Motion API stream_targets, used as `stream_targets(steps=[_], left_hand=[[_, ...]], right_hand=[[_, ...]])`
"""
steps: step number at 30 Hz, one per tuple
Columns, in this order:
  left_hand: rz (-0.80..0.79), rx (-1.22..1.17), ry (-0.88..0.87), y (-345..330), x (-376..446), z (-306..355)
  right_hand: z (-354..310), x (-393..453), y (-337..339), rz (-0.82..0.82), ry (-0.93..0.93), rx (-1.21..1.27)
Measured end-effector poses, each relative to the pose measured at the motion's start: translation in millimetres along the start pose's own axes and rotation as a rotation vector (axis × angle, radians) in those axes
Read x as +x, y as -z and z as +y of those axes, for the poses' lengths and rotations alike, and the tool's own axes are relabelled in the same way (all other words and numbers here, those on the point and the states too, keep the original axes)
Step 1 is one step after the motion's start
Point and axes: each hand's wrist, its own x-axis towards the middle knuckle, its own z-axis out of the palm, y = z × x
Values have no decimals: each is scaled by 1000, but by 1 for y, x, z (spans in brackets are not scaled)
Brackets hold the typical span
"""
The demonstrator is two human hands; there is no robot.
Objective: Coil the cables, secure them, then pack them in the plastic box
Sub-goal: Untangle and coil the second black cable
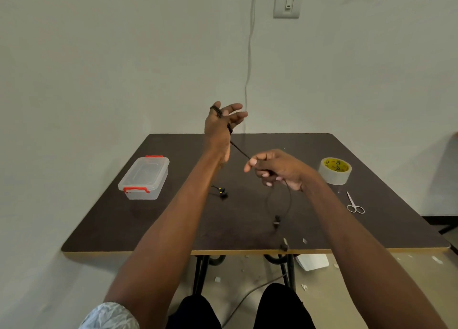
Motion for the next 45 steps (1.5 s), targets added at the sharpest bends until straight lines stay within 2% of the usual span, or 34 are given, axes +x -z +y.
stream_targets(steps=[3,7,14,17,22,27,30,33,36,40,45], left_hand=[[-99,384,2,9,-6,-10],[-279,627,137,19,-9,-15],[-561,557,411,15,-24,-6],[-640,356,469,14,-27,-1],[-600,-79,419,17,-25,-1],[-334,-332,192,11,-14,4],[-155,-208,114,12,-3,-1],[-59,143,70,20,-3,-15],[-108,496,62,31,-7,-31],[-323,684,161,37,-14,-36],[-470,431,382,38,-28,-24]], right_hand=[[-23,-8,12,16,95,74],[-52,-12,33,126,182,38],[-56,10,35,344,217,-128],[-45,17,28,444,213,-159],[-18,21,13,460,176,-116],[25,15,-4,363,71,-134],[37,6,-11,265,46,-120],[27,0,-16,194,24,-146],[7,-4,-18,180,39,-188],[-23,-6,-10,239,61,-296],[-40,3,5,377,189,-599]])
